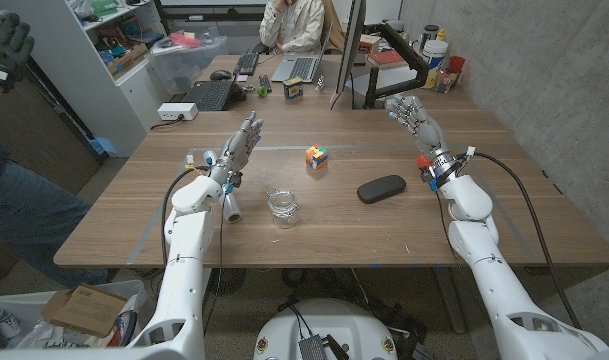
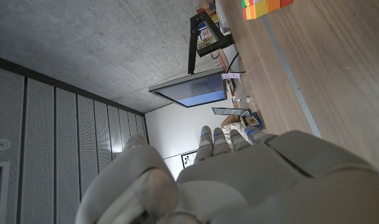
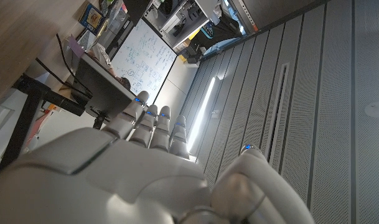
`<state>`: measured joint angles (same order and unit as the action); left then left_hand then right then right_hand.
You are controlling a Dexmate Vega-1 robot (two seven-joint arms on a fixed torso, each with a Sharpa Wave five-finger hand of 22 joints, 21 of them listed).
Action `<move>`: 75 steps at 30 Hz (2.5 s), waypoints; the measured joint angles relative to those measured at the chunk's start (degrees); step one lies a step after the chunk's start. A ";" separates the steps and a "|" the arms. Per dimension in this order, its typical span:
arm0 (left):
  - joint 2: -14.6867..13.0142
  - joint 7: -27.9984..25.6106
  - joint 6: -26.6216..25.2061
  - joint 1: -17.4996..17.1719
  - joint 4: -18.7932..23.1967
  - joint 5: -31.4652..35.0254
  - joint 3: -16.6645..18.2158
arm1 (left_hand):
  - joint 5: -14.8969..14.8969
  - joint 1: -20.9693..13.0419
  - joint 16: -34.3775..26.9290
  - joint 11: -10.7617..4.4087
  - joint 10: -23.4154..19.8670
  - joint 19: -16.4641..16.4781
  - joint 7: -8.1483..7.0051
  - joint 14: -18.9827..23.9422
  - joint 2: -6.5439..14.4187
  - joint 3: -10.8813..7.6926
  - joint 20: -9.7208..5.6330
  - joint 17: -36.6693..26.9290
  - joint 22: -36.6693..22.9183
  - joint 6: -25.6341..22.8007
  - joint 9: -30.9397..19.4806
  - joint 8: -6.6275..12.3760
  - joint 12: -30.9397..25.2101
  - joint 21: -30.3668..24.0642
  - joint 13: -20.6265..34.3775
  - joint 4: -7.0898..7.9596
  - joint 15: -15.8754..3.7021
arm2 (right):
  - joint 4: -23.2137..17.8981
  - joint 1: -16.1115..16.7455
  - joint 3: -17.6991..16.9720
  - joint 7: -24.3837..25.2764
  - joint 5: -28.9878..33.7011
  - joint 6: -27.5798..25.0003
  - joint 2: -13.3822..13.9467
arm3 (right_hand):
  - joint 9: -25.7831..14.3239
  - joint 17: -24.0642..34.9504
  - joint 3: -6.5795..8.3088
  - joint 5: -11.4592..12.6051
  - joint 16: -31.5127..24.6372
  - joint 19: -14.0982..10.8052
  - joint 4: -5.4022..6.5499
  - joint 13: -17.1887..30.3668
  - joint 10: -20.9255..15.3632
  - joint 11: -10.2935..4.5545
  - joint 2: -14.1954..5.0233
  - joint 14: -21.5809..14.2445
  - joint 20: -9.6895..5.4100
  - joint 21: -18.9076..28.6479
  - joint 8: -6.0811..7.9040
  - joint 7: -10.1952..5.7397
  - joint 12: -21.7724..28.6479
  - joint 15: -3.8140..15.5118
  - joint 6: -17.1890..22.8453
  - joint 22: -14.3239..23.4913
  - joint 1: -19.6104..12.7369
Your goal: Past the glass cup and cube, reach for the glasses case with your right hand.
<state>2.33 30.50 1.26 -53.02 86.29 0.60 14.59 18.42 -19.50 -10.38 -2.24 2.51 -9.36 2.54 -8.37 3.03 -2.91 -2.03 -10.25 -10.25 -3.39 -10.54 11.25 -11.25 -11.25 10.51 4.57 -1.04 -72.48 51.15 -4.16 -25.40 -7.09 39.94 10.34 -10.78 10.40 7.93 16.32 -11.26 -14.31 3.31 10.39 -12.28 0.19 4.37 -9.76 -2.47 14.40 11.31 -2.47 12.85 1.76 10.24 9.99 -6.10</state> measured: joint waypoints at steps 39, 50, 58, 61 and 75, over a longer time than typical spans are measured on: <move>-0.29 -0.30 -0.70 -0.38 1.26 0.46 -0.43 | -0.21 -0.30 0.00 0.00 0.00 0.00 0.00 0.00 0.30 0.25 0.00 0.00 0.00 0.01 0.01 0.00 0.00 0.00 0.00 -0.21 0.00 | 1.60 -0.27 1.81 4.55 6.30 8.17 2.32 | 0.00 0.01 -0.15 0.66 0.00 -0.90 -0.48 0.01 -1.66 -1.63 -0.23 -1.22 0.11 -0.66 0.45 -1.02 0.00 0.60 1.03 0.00 -0.66; -0.35 -0.35 -0.57 -0.50 1.31 0.25 -0.35 | -0.20 -0.30 0.00 0.00 0.00 0.00 0.00 0.00 0.30 0.40 0.00 0.00 0.00 0.01 0.01 0.00 0.00 0.00 0.00 -0.06 0.00 | 1.19 -0.25 2.57 6.07 9.17 9.72 3.46 | 0.00 0.01 -0.28 1.11 0.00 -1.31 -0.71 0.01 -1.68 -1.66 -0.40 -1.21 0.11 -0.66 0.45 -1.02 0.00 0.59 1.03 0.00 -1.11; -0.38 -0.39 -0.53 -0.50 1.31 0.22 -0.36 | -0.19 -0.30 0.00 0.00 0.00 0.00 0.00 0.00 0.30 0.40 0.00 0.00 0.00 0.01 0.01 0.00 0.00 0.00 0.00 -0.06 0.00 | 0.87 -0.29 3.28 7.46 11.38 11.02 4.55 | 0.00 0.01 -0.24 1.11 0.00 -1.31 -0.86 0.02 -1.95 -1.93 -0.40 -1.52 0.11 -1.10 0.45 -1.34 0.00 0.29 1.34 0.00 -1.11; -0.40 -0.46 -0.53 -0.50 1.36 0.22 -0.40 | -0.19 -0.30 0.00 0.00 0.00 0.00 0.00 0.00 0.30 0.40 0.00 0.00 0.00 0.00 0.02 0.00 0.00 0.00 0.00 -0.06 0.00 | 0.87 -0.43 3.50 8.11 12.14 11.70 4.86 | 0.00 0.01 -0.24 1.56 0.00 -1.31 -0.86 0.09 -2.18 -2.15 -0.40 -1.72 0.12 -1.10 0.45 -1.55 0.00 0.49 1.13 0.00 -1.11; -0.41 -0.64 -0.88 -0.50 1.48 0.47 -0.69 | -0.19 -0.53 0.00 0.00 0.00 0.00 0.00 0.00 0.53 0.65 0.00 0.00 0.00 0.01 0.02 0.00 0.00 0.00 0.00 -0.31 0.00 | 2.05 -1.06 4.05 12.07 16.38 15.21 5.94 | 0.01 0.01 -0.48 1.99 0.00 -2.65 -1.10 0.15 -3.91 -3.06 -0.40 -3.07 0.01 -1.10 0.45 -2.26 0.45 0.41 1.85 0.00 -1.10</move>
<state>1.92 29.86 0.37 -53.52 87.77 1.07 13.89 18.23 -20.03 -10.38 -2.24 2.51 -9.36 2.54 -8.37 3.56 -2.27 -2.03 -10.25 -10.25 -3.38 -10.52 11.25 -11.25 -11.25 10.51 4.26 -1.04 -70.43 50.09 -0.10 -13.33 9.29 55.15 16.28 -10.77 10.41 7.44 18.31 -11.25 -16.95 2.21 10.55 -16.19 -2.86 3.97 -12.83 -2.45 13.30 11.75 -4.73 13.31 2.17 12.08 9.99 -7.21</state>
